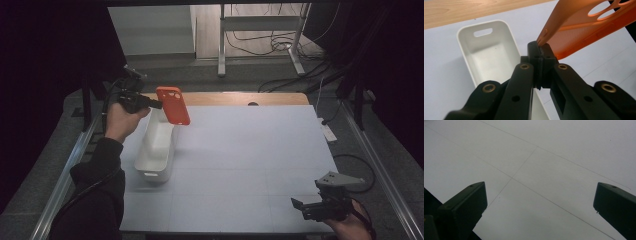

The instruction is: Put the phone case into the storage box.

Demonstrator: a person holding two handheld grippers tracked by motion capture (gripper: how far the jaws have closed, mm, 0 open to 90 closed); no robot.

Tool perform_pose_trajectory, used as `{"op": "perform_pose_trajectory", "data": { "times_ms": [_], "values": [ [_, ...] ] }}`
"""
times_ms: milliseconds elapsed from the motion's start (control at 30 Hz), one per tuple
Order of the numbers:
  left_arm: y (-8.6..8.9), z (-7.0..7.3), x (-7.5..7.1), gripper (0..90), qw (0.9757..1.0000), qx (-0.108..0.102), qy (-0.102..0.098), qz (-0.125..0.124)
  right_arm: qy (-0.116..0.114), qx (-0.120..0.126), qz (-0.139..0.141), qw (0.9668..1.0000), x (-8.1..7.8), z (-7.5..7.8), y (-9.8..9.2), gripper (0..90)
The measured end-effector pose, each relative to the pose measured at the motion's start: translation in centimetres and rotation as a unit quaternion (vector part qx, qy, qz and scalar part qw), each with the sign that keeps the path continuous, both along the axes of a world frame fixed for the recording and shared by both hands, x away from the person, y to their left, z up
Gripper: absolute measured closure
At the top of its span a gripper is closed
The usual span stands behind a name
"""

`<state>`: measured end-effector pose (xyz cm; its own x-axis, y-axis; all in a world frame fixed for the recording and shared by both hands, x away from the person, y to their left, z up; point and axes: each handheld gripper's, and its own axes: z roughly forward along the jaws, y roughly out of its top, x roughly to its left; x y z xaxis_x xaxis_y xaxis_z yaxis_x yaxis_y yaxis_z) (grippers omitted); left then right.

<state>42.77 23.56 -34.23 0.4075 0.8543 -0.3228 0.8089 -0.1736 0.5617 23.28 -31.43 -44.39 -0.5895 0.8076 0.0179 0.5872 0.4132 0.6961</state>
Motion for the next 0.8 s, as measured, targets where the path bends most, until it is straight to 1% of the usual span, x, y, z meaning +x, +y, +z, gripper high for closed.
{"op": "perform_pose_trajectory", "data": {
  "times_ms": [233, 333, 500, 600, 800],
  "values": [
    [1.3, 0.3, 0.4, 89.0, 0.9998, 0.010, 0.000, 0.020, -0.002, -0.003, 0.004, 1.0000, -0.1, 0.0, 0.1, 0.0],
    [1.6, 0.2, 0.6, 89.0, 0.9995, 0.015, 0.000, 0.028, -0.002, -0.004, 0.005, 1.0000, -0.1, 0.0, 0.1, 0.0],
    [2.1, -0.1, 1.1, 89.0, 0.9991, 0.016, 0.000, 0.039, -0.002, -0.004, 0.007, 1.0000, -0.1, 0.0, 0.1, 0.0],
    [2.2, -0.2, 1.3, 89.0, 0.9989, 0.021, 0.001, 0.042, -0.002, -0.004, 0.008, 1.0000, -0.1, 0.0, 0.1, 0.0],
    [2.6, -0.7, 1.8, 89.0, 0.9979, 0.032, -0.001, 0.056, -0.001, -0.006, 0.010, 0.9999, -0.1, 0.0, 0.2, 0.0]
  ]
}}
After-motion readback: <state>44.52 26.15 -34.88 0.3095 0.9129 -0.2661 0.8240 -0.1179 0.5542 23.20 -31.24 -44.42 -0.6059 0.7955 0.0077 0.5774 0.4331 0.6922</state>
